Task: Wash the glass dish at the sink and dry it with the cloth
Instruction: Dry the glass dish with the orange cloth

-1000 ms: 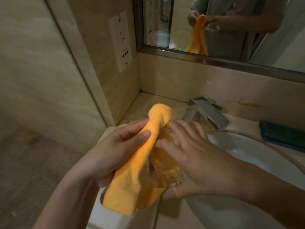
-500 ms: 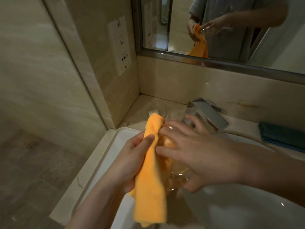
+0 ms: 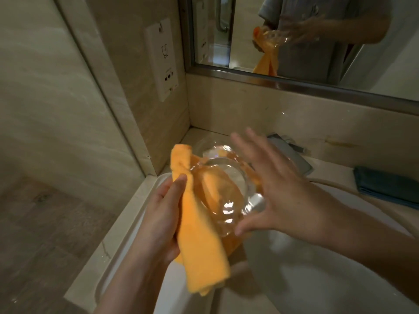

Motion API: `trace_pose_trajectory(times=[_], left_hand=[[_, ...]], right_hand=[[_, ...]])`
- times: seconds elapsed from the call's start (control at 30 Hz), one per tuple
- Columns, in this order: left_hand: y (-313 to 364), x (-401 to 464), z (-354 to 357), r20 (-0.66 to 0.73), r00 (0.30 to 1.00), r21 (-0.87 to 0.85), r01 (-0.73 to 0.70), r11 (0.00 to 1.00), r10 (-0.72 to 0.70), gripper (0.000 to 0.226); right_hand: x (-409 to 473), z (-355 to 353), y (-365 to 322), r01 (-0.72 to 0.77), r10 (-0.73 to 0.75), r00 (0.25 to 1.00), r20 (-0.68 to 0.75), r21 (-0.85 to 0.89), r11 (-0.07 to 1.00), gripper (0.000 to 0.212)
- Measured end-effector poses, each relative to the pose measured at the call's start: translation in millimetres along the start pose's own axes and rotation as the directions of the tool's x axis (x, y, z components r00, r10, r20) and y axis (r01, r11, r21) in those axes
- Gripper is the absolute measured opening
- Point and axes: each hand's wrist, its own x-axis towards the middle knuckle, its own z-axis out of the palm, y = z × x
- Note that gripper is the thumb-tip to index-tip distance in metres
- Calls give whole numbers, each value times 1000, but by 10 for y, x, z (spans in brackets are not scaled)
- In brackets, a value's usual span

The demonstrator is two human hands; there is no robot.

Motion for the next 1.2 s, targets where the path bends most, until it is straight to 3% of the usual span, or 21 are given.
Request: trace_pose_trajectory(times=[0.03,0.07,0.1,0.13,0.17,0.23,0.3,0.4,0.53,0.63,0.77,0.87,0.93,1.07,1.2], left_hand=[[4,1,-1,-21,1000,-29,-1,1000,1,23],[11,-7,16,-37,999,-51,-7,999,5,26],[13,-25,42,-48,999,-68,-16,998,13,29],[10,-45,70,-47,999,-81,-31,996,27,29],[-3,-67,107,-40,998,-90,-43,995,39,27],[-18,-123,174,-13,998,-70,-60,996,59,19],[-2,-163,193,1,997,-10,-74,997,74,18],[59,-169,134,54,996,106,-78,991,73,18],[159,-148,66,89,988,326,-146,934,123,16],[191,-114,43,89,981,465,-194,864,173,23],[288,-80,-32,223,970,561,-207,801,95,16],[291,-28,-89,233,973,535,-133,834,6,19],[234,-16,-99,153,986,467,-17,884,-61,27],[156,-38,-41,30,986,279,148,949,-162,20],[186,-26,23,31,992,156,120,980,-126,23]], right_hand=[[-38,71,7,-96,103,994,-19,239,966,131],[-75,141,-20,-172,183,983,33,526,833,131],[-105,220,-67,-199,180,977,111,766,612,129],[-121,320,-107,-174,134,982,131,901,396,119],[-134,421,-129,-137,139,985,103,957,256,100],[-133,542,-171,-65,277,961,18,985,161,56],[-120,559,-162,-28,395,916,-64,974,223,27],[-143,481,-127,-34,386,917,-94,949,313,17],[-160,369,-79,-43,273,956,-110,865,501,19],[-161,338,-41,-76,252,963,-90,811,580,9],[-193,226,-28,-104,194,980,-35,746,658,10],[-218,222,-19,-129,192,981,8,767,629,10],[-230,266,-29,-155,217,976,32,802,577,10],[-235,285,-49,-219,290,953,88,863,455,10],[-220,259,-69,-250,290,950,116,837,487,11]])
